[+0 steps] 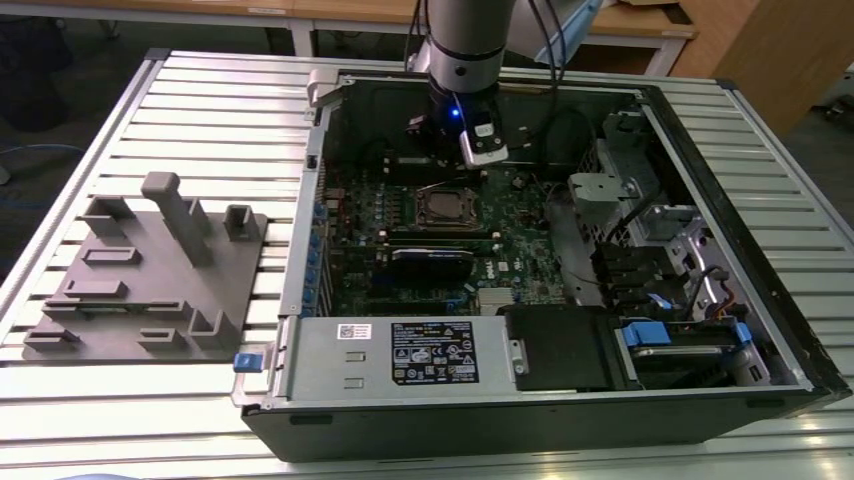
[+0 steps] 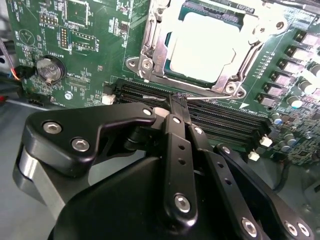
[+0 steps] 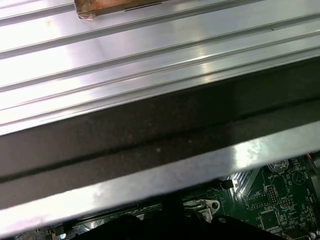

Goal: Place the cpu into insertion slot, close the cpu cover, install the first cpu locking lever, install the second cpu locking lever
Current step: 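Install the first cpu locking lever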

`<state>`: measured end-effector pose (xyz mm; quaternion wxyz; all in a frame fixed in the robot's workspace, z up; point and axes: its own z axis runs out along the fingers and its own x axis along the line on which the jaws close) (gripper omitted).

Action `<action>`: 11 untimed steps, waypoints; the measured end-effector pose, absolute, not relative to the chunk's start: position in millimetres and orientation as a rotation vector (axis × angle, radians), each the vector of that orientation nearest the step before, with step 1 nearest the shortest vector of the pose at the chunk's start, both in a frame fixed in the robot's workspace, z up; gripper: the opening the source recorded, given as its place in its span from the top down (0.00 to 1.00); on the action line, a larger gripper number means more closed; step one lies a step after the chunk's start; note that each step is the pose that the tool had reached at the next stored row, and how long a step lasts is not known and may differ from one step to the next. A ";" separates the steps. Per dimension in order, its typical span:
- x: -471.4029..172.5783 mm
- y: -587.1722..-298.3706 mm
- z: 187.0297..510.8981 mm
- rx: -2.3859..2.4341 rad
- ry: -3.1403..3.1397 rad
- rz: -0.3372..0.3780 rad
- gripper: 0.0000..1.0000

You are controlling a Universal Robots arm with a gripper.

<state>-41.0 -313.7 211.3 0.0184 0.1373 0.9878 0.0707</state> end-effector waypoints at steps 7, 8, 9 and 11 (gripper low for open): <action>-41.0 -313.4 210.1 0.490 3.055 0.218 0.90; -41.0 -313.4 210.1 0.490 3.055 0.218 0.90; -41.0 -313.4 210.1 0.491 3.055 0.218 0.90; -41.0 -313.3 210.0 0.491 3.055 0.218 0.90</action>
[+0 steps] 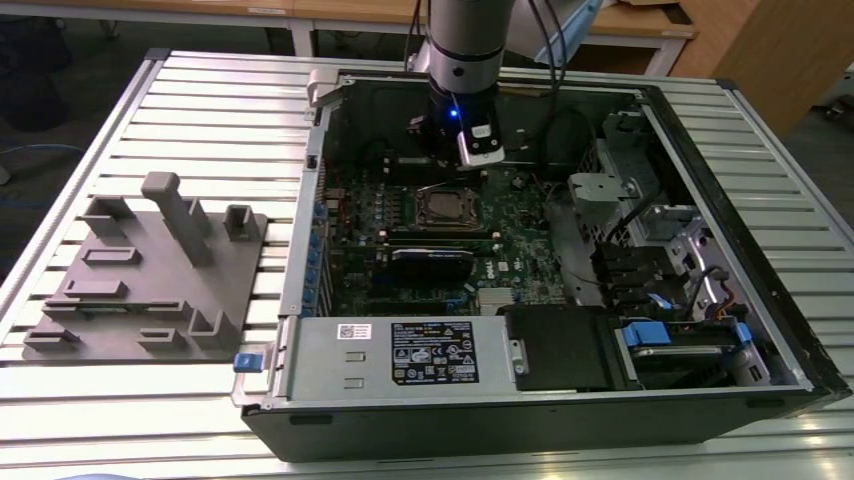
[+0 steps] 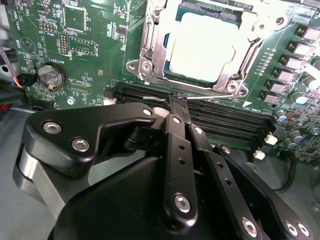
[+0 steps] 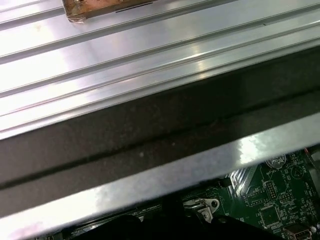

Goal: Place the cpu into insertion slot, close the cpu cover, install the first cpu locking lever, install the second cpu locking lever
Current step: 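Install the first cpu locking lever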

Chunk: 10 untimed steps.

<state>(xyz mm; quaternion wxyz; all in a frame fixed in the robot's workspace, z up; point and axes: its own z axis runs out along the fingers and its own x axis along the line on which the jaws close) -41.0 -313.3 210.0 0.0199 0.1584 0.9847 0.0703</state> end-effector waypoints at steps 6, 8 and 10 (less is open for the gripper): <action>-41.0 -311.6 209.6 0.542 3.044 0.216 0.90; -41.0 -311.6 209.6 0.544 3.044 0.216 0.90; -41.0 -311.5 209.3 0.544 3.042 0.215 0.90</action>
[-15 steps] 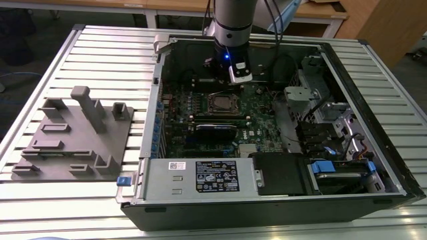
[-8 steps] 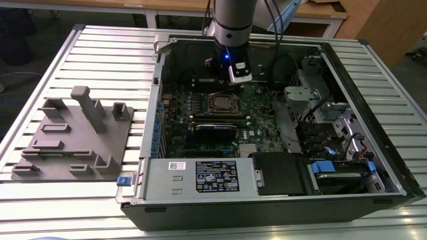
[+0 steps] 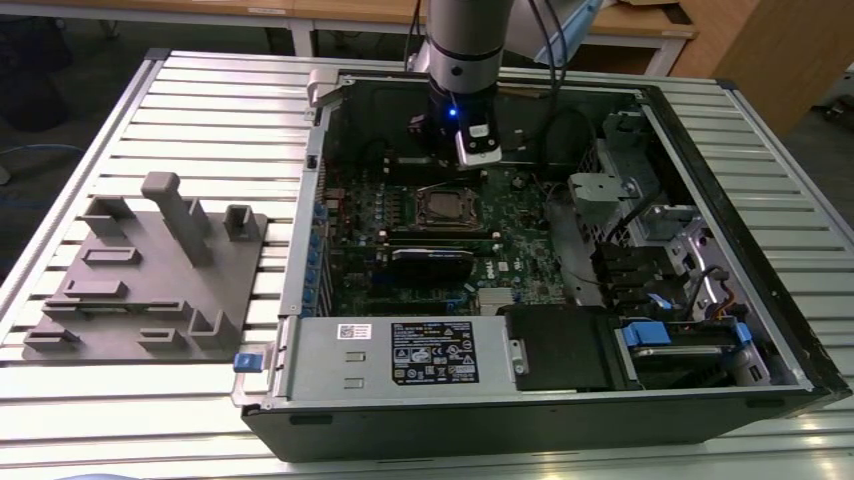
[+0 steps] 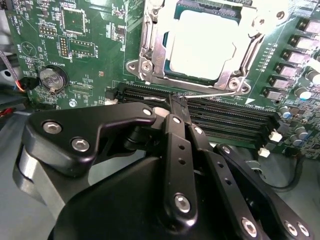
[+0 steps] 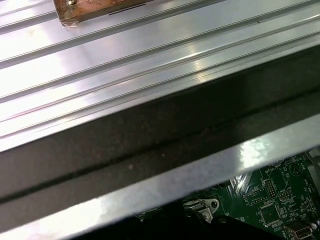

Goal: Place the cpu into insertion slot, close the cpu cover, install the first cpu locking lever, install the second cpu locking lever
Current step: 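Install the first cpu locking lever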

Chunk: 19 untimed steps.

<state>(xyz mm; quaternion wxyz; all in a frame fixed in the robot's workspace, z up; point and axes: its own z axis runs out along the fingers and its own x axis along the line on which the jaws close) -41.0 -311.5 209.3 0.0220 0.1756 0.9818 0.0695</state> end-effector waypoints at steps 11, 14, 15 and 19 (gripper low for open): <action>-41.0 -308.9 207.1 0.578 3.022 0.217 0.90; -41.0 -308.7 206.8 0.602 3.016 0.215 0.90; -41.0 -308.7 206.5 0.611 3.014 0.215 0.90; -41.0 -308.7 204.6 0.646 3.003 0.212 0.90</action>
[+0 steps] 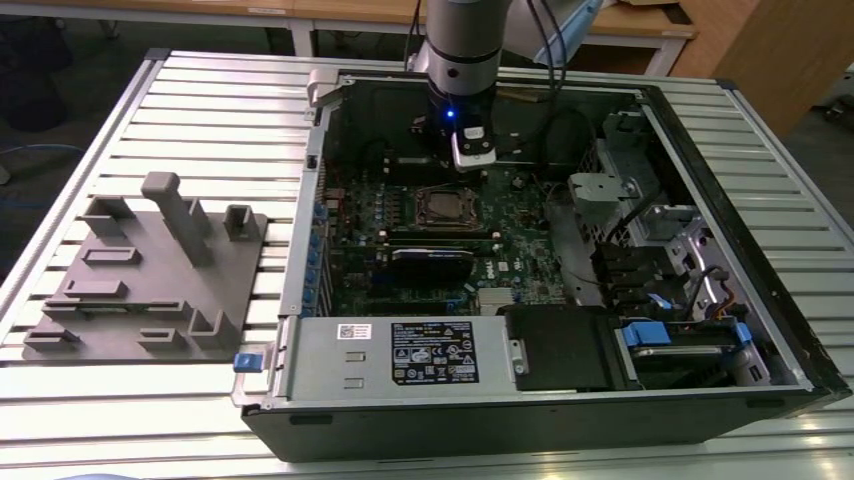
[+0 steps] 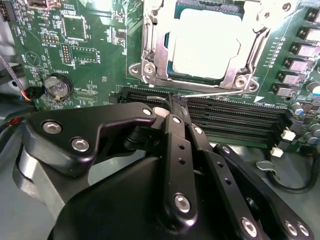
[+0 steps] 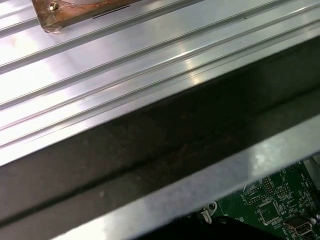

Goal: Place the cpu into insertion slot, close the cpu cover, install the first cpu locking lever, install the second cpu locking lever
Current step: 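Install the first cpu locking lever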

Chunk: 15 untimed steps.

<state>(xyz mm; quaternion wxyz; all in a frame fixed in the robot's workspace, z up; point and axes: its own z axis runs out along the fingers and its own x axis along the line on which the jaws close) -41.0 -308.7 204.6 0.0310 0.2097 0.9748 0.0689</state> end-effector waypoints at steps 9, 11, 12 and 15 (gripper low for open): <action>-40.7 -308.5 202.5 0.654 3.001 0.210 0.90; -40.7 -308.4 202.4 0.654 3.001 0.209 0.90; -40.6 -308.2 202.4 0.654 3.001 0.209 0.90; -40.6 -308.2 202.3 0.654 3.001 0.209 0.90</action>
